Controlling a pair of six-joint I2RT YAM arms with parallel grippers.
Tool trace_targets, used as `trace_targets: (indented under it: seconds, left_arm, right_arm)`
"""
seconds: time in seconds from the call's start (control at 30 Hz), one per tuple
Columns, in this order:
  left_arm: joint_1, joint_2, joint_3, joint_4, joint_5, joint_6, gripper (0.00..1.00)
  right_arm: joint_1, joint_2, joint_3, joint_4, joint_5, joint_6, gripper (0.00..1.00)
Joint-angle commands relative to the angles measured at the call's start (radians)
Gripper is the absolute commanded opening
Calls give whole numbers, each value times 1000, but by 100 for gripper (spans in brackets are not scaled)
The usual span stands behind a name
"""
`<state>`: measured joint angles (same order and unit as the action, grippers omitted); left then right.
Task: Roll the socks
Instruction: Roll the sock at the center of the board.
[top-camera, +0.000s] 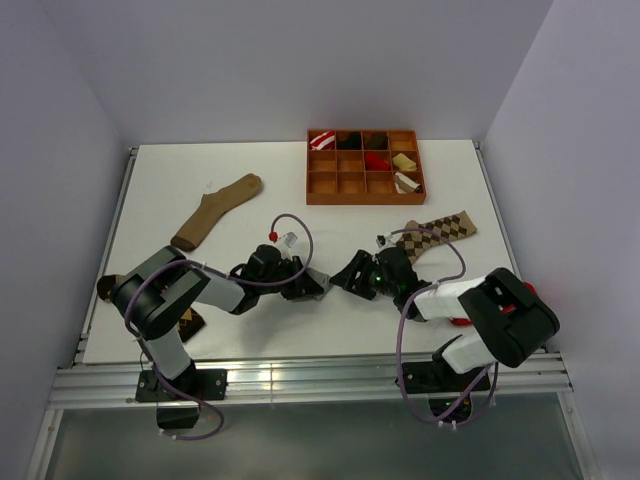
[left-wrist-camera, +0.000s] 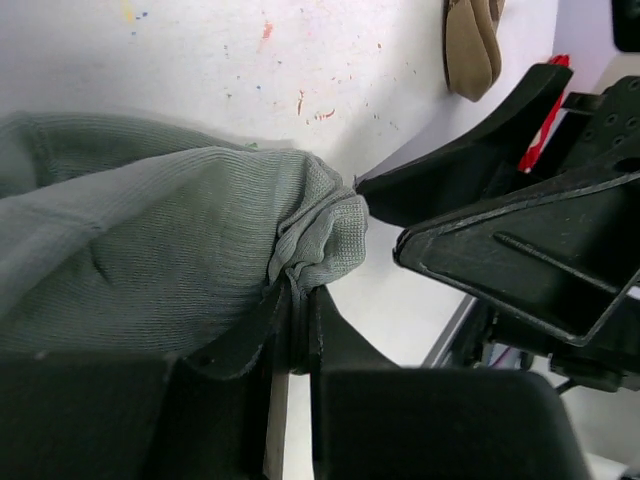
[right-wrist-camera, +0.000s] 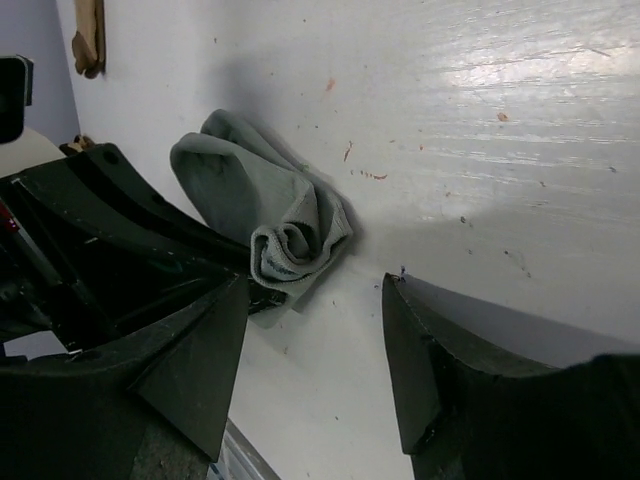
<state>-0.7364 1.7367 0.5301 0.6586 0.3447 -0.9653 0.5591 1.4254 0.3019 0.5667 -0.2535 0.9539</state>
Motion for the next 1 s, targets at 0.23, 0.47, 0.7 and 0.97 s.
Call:
trace_targets:
  seconds: [0.23, 0.47, 0.7, 0.97]
  left_arm:
    - [38, 46, -41, 142, 88, -122, 1]
    - [45, 87, -53, 220, 106, -170, 1]
    - [45, 121, -62, 273, 120, -184, 1]
    - [45, 129, -45, 199, 117, -126, 3]
  right_arm:
    - [28, 135, 28, 117, -56, 39, 60]
    - [36, 178, 34, 144, -59, 52, 54]
    - [36, 201, 51, 142, -56, 46, 31]
    - [36, 150, 101, 12, -40, 17, 0]
